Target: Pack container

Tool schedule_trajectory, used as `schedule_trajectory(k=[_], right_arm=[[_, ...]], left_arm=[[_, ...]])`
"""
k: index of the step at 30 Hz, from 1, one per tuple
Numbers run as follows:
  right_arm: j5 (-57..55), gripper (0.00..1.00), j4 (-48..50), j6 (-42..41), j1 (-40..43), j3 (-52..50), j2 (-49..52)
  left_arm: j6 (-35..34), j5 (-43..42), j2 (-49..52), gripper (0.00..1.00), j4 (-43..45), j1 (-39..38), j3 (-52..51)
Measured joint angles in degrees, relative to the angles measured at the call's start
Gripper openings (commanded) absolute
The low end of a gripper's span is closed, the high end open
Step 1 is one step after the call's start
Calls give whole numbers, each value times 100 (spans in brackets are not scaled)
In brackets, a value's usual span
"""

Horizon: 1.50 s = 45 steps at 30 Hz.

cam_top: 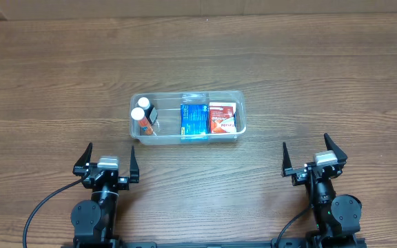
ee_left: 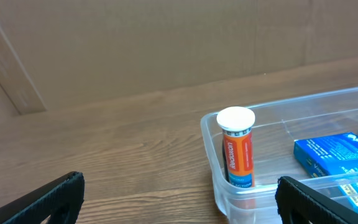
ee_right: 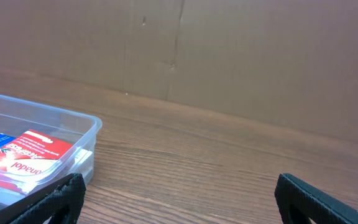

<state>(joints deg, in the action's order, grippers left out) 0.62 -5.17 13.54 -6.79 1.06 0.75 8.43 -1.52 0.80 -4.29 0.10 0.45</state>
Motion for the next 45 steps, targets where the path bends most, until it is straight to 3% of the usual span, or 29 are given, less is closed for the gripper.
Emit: schedule_trajectory(k=[45], right_arm=[[0,100,2,2,2,0,-2]], left_arm=[[-122,0,-2,100,-2,0,0]])
